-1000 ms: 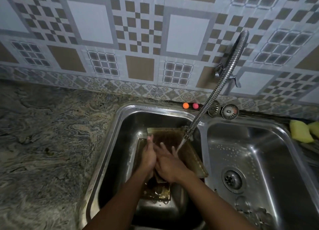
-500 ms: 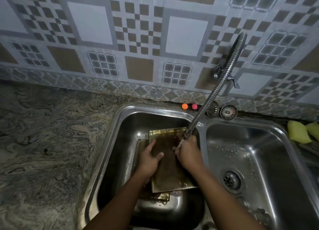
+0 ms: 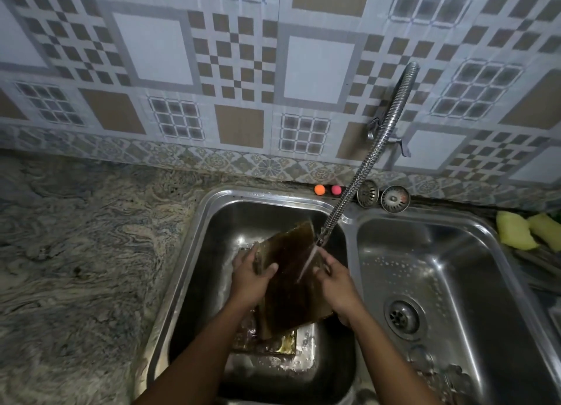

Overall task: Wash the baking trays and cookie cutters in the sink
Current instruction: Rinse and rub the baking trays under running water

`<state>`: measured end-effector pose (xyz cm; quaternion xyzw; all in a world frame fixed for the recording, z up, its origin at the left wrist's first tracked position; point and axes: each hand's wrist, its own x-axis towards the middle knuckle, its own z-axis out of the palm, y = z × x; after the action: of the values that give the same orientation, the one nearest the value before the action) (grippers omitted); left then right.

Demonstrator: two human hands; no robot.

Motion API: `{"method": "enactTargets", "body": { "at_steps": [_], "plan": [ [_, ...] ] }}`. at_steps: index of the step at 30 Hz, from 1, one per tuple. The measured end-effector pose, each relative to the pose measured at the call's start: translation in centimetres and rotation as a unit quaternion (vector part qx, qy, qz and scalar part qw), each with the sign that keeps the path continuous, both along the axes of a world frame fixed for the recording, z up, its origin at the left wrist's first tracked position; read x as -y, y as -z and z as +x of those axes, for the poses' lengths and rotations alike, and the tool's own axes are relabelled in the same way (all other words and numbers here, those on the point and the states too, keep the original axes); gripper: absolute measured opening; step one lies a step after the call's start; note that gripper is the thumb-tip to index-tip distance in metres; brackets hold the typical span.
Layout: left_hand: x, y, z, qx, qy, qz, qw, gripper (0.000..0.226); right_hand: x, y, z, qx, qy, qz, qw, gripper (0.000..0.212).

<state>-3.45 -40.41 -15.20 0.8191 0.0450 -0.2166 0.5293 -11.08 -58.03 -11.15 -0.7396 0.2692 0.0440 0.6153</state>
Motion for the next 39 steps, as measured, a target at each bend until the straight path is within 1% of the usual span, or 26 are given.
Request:
{"method": "enactTargets", "body": {
  "at_steps": [1, 2, 4, 5, 6, 7, 8, 10, 12, 14, 15, 17, 19, 21, 23, 25, 27, 29, 31, 34, 37, 39],
  "plan": [
    [0.6, -0.5, -0.1, -0.008, 0.018, -0.036, 0.999, 0.071, -0.5, -0.2, 0.1, 0.019, -0.019, -0.045, 0.999, 0.046],
    [1.3, -1.3, -0.4, -0.04, 0.035, -0.078, 0.996, 0.071, -1.2, -0.4, 0.2, 0.039, -0.041, -0.079, 0.995, 0.046],
    [2.5, -2.7, -1.0, -0.133, 0.047, -0.185, 0.973, 0.079, -3.3, -1.4, 0.5, 0.062, -0.094, -0.113, 0.987, 0.047],
    [2.8, -3.3, -1.2, -0.172, 0.029, -0.244, 0.954, 0.084, -4.3, -1.6, 0.6, 0.068, -0.119, -0.12, 0.983, 0.047],
    [2.9, -3.9, -1.3, -0.185, 0.002, -0.28, 0.942, 0.083, -5.3, -1.5, 0.6, 0.073, -0.141, -0.127, 0.979, 0.047],
    [2.7, -4.0, -1.1, -0.182, -0.032, -0.293, 0.938, 0.076, -6.1, -0.9, 0.5, 0.074, -0.159, -0.138, 0.975, 0.046],
    [2.4, -4.4, -1.0, -0.165, -0.059, -0.295, 0.939, 0.068, -6.6, -0.6, 0.4, 0.071, -0.17, -0.158, 0.97, 0.047],
    [1.7, -4.9, -0.6, -0.113, -0.085, -0.257, 0.956, 0.073, -6.9, 0.3, -0.1, 0.052, -0.174, -0.192, 0.964, 0.049],
    [0.9, -5.0, -0.3, -0.056, -0.086, -0.207, 0.973, 0.08, -7.2, 0.7, -0.8, 0.054, -0.176, -0.178, 0.967, 0.05],
    [0.1, -4.8, -0.2, -0.041, -0.09, -0.181, 0.979, 0.072, -7.4, 1.1, -1.4, 0.078, -0.177, -0.156, 0.969, 0.047],
    [-0.2, -4.8, -0.1, -0.051, -0.096, -0.178, 0.978, 0.066, -7.2, 1.2, -1.6, 0.076, -0.179, -0.156, 0.968, 0.047],
    [-0.7, -4.6, 0.0, -0.082, -0.1, -0.182, 0.975, 0.056, -6.3, 1.5, -1.5, 0.033, -0.202, -0.196, 0.959, 0.056],
    [-0.9, -4.3, -0.3, -0.099, -0.081, -0.184, 0.975, 0.053, -4.7, 2.4, -0.8, -0.036, -0.214, -0.231, 0.948, 0.074],
    [-0.9, -4.1, -1.0, -0.115, -0.053, -0.193, 0.973, 0.052, -3.2, 3.2, 0.6, -0.091, -0.189, -0.239, 0.948, 0.091],
    [-0.9, -3.6, -1.5, -0.144, -0.035, -0.21, 0.966, 0.052, -2.2, 3.4, 2.1, -0.133, -0.173, -0.245, 0.945, 0.089],
    [-0.9, -3.3, -1.5, -0.164, -0.031, -0.23, 0.959, 0.05, -1.5, 3.0, 3.6, -0.146, -0.162, -0.253, 0.943, 0.084],
    [-0.8, -3.4, -1.1, -0.175, -0.027, -0.248, 0.953, 0.047, -1.3, 2.7, 5.3, -0.133, -0.154, -0.285, 0.937, 0.081],
    [-0.4, -4.2, -0.8, -0.17, -0.008, -0.243, 0.955, 0.041, -2.1, 2.4, 7.2, -0.108, -0.183, -0.327, 0.921, 0.074],
    [0.4, -4.6, -0.6, -0.141, -0.011, -0.225, 0.964, 0.035, -3.8, 1.6, 8.9, -0.08, -0.227, -0.313, 0.919, 0.062],
    [1.3, -4.5, 0.2, -0.12, -0.098, -0.243, 0.957, 0.04, -6.0, -0.4, 9.0, -0.032, -0.3, -0.313, 0.901, 0.054],
    [1.7, -4.4, 1.0, -0.108, -0.159, -0.25, 0.949, 0.045, -6.1, -1.5, 5.1, 0.046, -0.35, -0.323, 0.878, 0.054],
    [2.2, -4.5, 1.1, -0.107, -0.19, -0.249, 0.943, 0.044, -4.9, -1.5, 1.9, 0.09, -0.356, -0.329, 0.87, 0.052]
  ]
}}
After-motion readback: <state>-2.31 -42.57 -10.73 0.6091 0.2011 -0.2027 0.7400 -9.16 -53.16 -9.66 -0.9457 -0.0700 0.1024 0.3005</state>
